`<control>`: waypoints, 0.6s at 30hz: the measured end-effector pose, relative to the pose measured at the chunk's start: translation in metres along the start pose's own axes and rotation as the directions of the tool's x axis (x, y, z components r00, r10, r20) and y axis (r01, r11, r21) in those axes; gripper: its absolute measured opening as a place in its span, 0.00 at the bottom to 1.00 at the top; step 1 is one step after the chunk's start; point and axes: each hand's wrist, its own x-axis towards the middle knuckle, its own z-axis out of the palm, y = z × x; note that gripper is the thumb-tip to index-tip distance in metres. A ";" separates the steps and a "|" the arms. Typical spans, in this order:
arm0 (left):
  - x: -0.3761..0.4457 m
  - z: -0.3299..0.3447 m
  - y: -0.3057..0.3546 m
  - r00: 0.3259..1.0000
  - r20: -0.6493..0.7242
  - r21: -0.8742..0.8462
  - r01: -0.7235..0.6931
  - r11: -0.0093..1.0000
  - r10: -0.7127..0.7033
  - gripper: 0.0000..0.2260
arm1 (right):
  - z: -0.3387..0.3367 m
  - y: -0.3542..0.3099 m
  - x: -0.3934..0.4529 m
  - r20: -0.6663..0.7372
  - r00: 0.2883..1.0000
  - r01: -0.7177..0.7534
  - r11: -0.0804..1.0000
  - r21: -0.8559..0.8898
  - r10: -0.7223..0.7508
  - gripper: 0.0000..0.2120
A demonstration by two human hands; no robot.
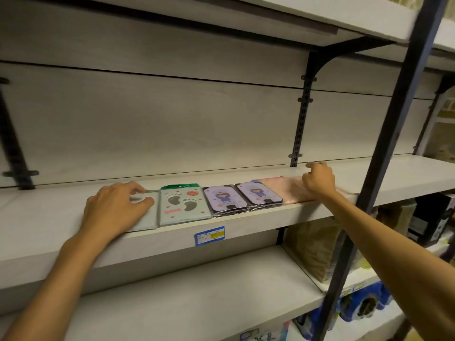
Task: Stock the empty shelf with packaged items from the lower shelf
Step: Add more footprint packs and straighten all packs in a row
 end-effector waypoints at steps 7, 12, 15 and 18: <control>-0.006 -0.027 -0.038 0.991 0.125 -0.063 0.051 0.997 -0.043 0.19 | 0.009 -0.149 -0.070 0.194 0.830 0.463 0.840 0.283 -0.523 0.18; -0.010 -0.033 -0.054 0.963 0.269 -0.182 0.067 0.981 -0.016 0.23 | 0.017 -0.239 -0.135 0.407 0.530 0.650 0.665 0.368 -0.744 0.22; -0.014 -0.036 -0.064 0.912 0.408 -0.261 0.064 0.963 0.049 0.31 | 0.029 -0.274 -0.145 0.539 0.467 0.611 0.697 0.376 -0.701 0.28; -0.017 -0.037 -0.068 0.884 0.455 -0.240 0.007 0.971 0.106 0.39 | 0.043 -0.302 -0.140 0.721 0.407 0.515 0.793 0.326 -0.561 0.39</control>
